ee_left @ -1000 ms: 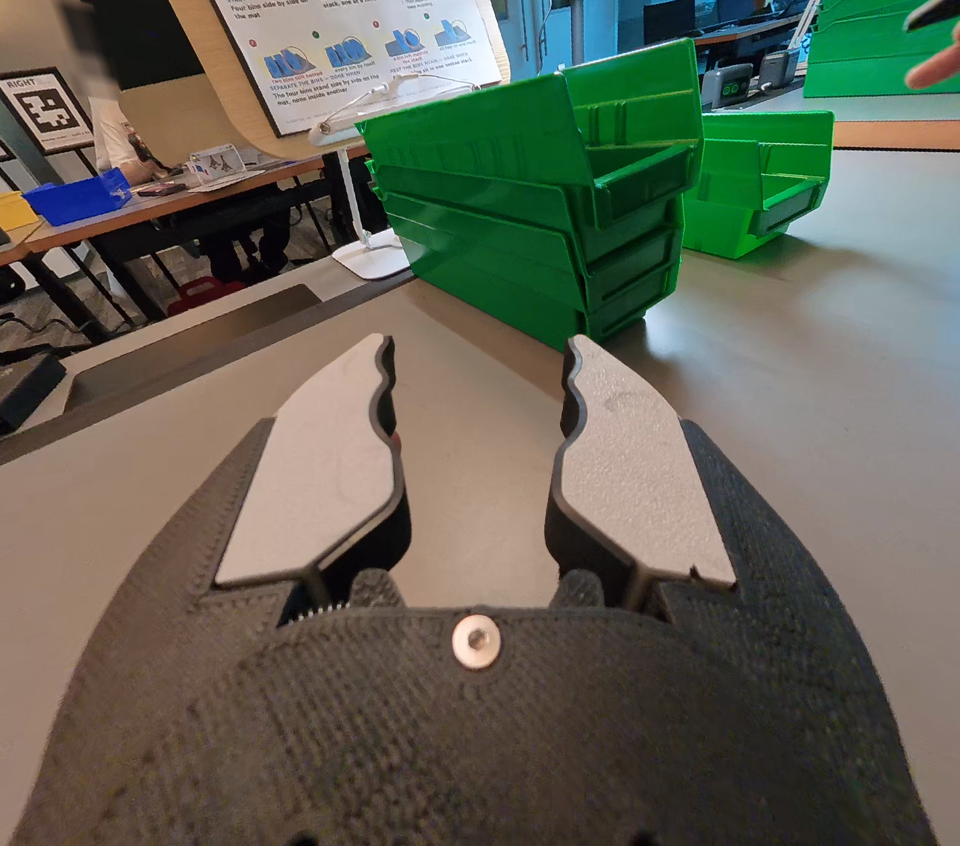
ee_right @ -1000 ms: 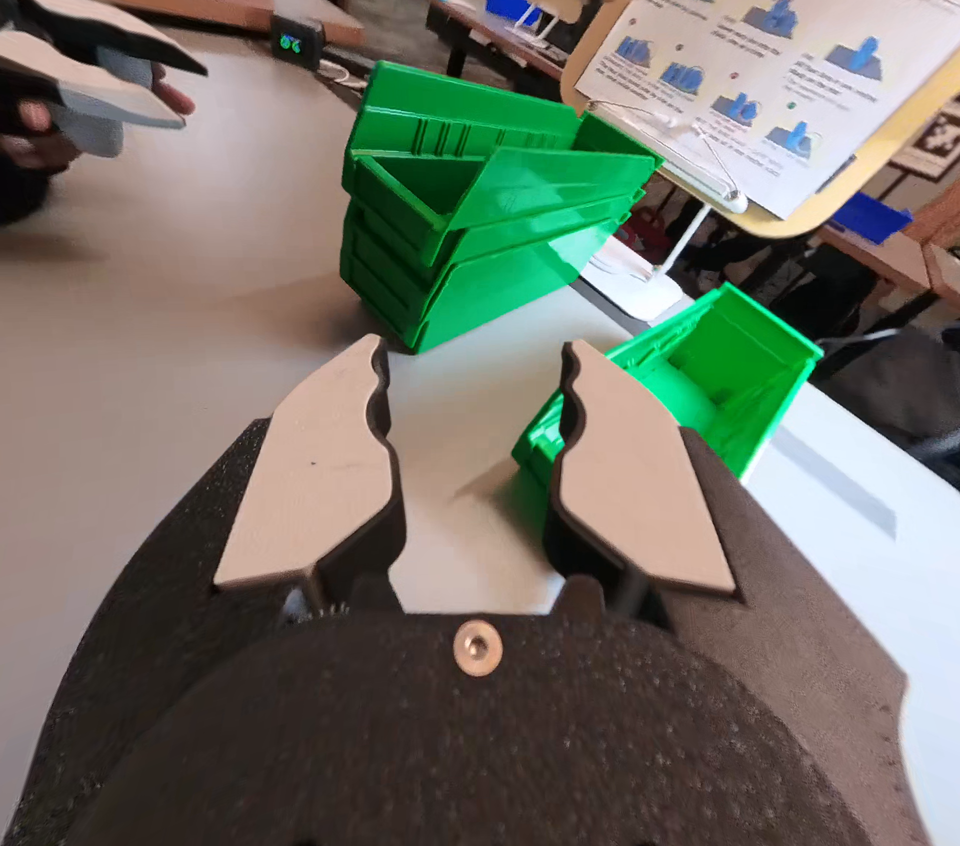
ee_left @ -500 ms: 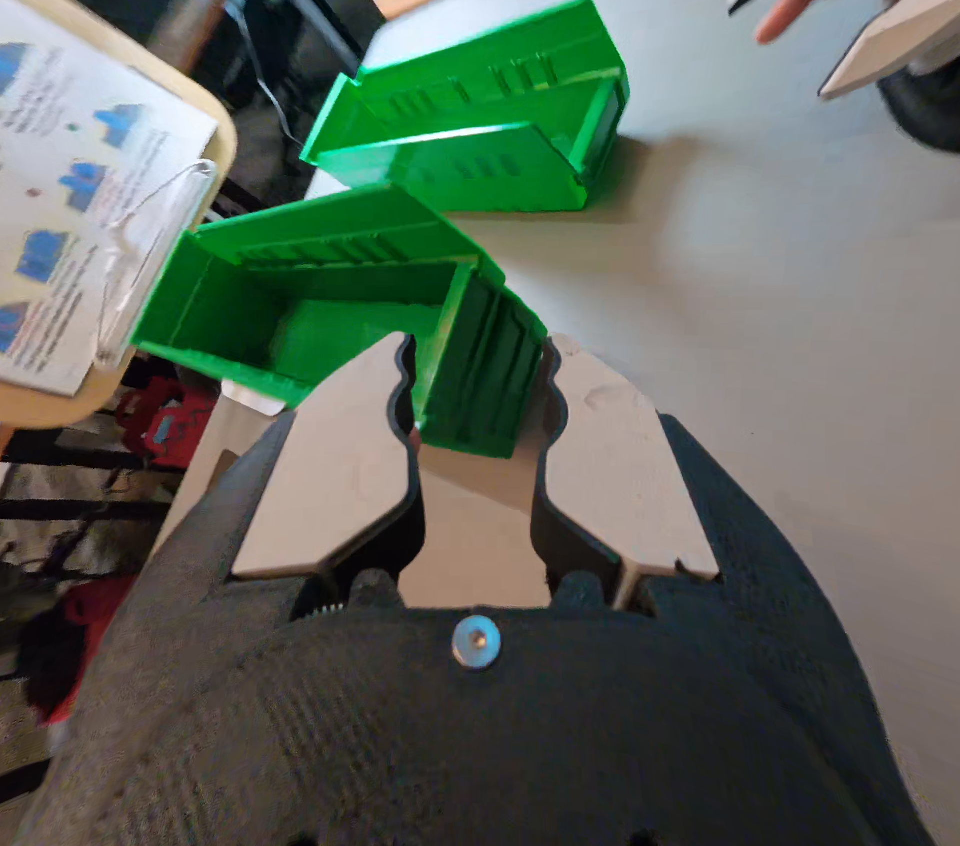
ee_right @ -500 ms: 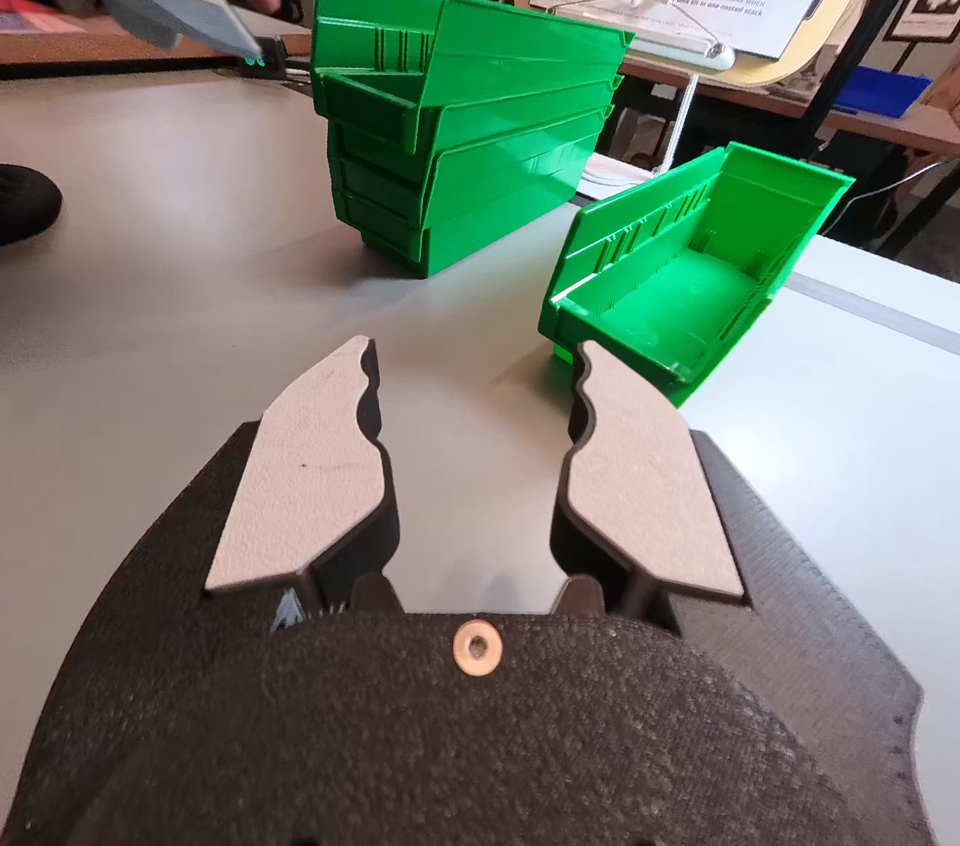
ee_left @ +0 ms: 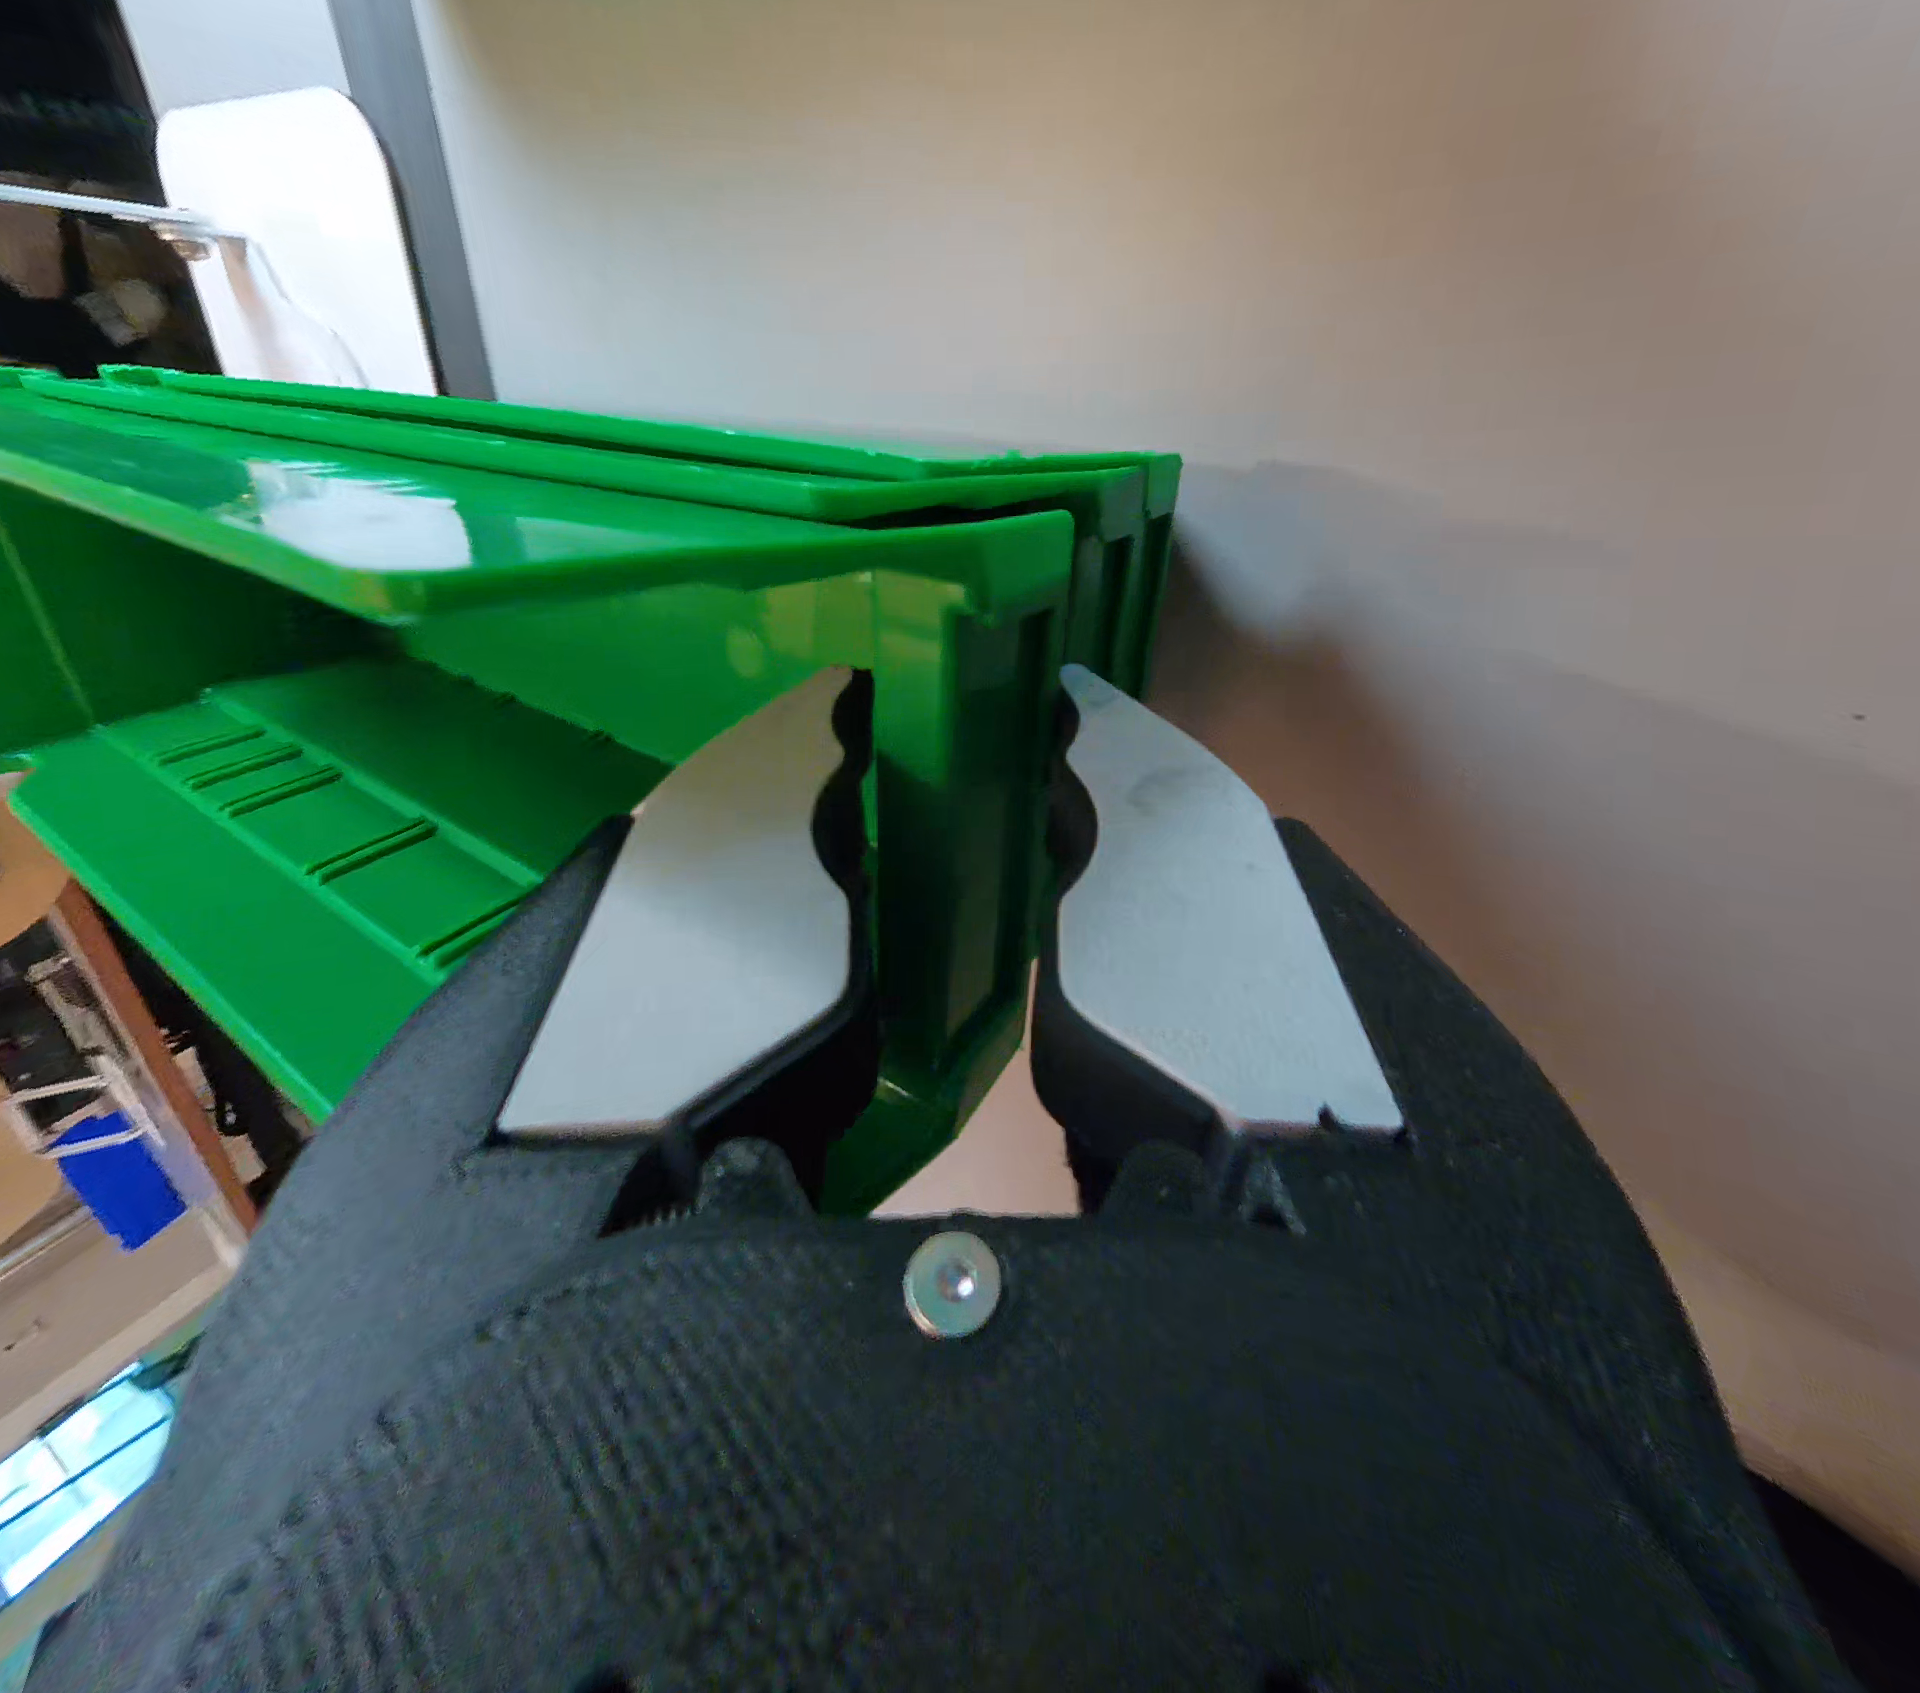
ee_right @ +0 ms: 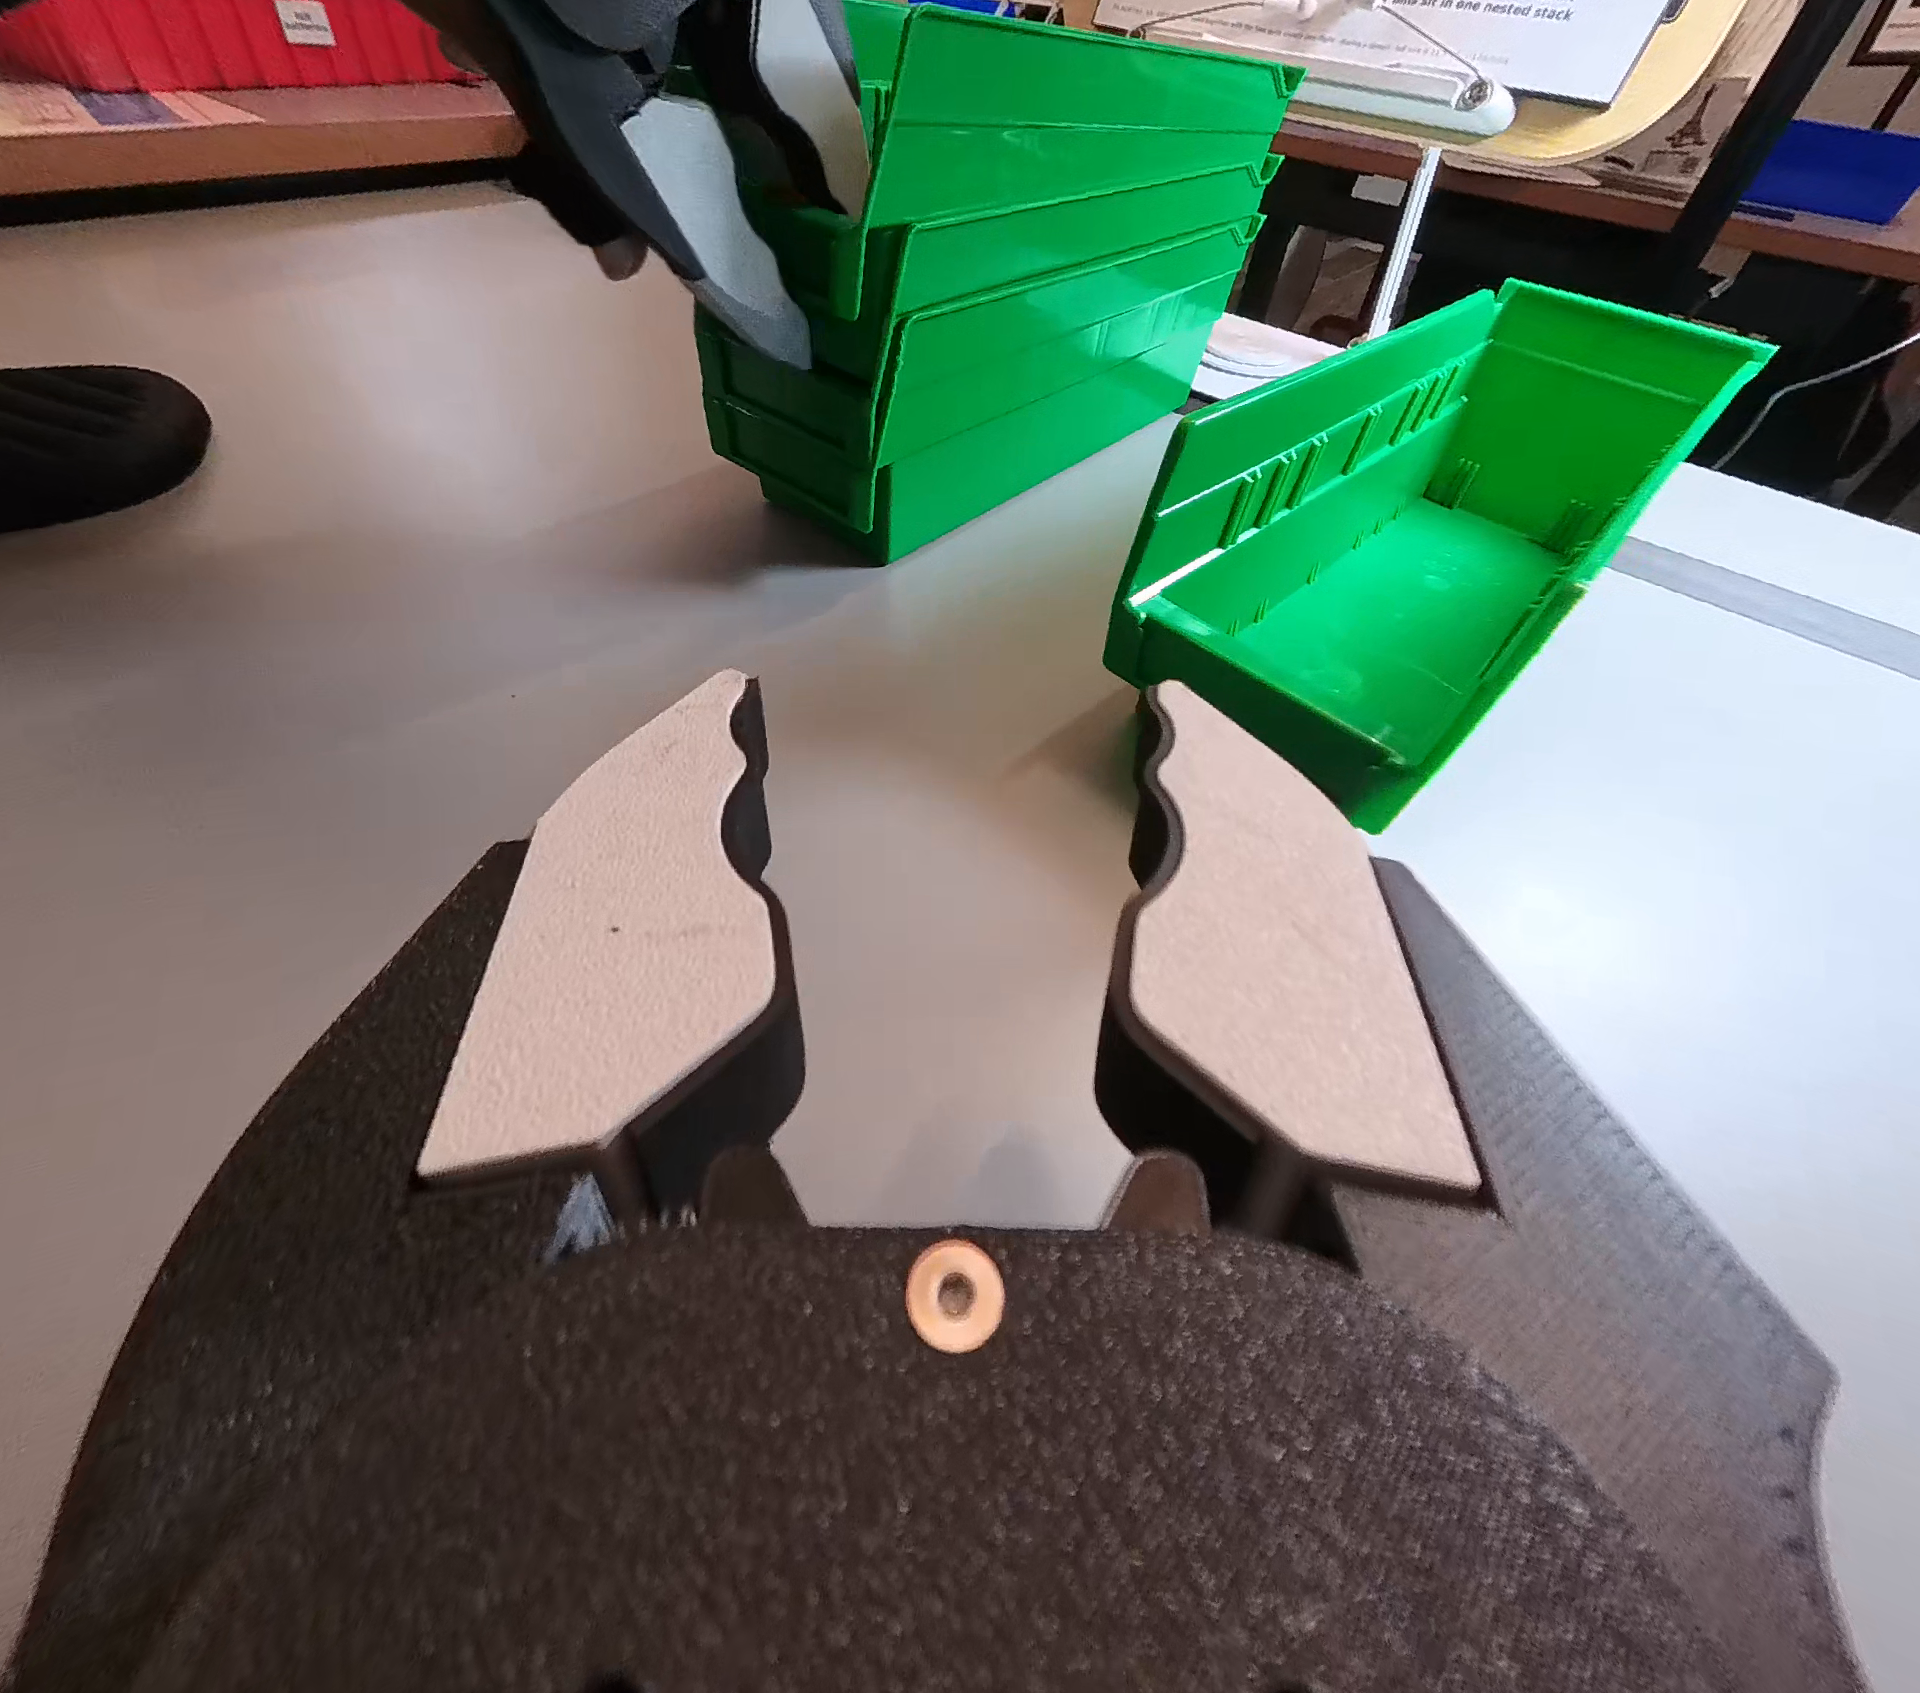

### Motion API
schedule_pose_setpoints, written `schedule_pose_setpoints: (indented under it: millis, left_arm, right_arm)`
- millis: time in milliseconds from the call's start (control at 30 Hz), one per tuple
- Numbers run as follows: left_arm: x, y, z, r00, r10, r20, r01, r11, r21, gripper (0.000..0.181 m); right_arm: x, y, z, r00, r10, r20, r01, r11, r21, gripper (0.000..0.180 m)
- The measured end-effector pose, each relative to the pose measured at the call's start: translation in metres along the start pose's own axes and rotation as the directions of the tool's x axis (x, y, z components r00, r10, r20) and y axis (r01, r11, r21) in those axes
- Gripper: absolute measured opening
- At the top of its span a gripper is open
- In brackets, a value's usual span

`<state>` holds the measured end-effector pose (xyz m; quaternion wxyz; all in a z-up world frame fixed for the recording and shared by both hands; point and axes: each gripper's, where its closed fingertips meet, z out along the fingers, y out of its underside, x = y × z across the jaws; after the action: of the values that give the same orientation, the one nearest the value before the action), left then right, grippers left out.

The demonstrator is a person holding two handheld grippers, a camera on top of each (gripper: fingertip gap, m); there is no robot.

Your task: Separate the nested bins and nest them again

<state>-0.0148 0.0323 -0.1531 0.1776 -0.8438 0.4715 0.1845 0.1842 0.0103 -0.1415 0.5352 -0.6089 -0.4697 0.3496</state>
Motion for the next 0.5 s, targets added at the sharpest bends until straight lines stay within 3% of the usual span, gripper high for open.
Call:
schedule_pose_setpoints:
  millis: [500]
  left_arm:
    - [-0.007,-0.012,-0.037,0.992,0.114,0.048,-0.117,0.990,0.072,0.029]
  right_arm:
    - [0.000,0.000,0.000,1.000,0.016,0.011,-0.016,1.000,0.004,0.065]
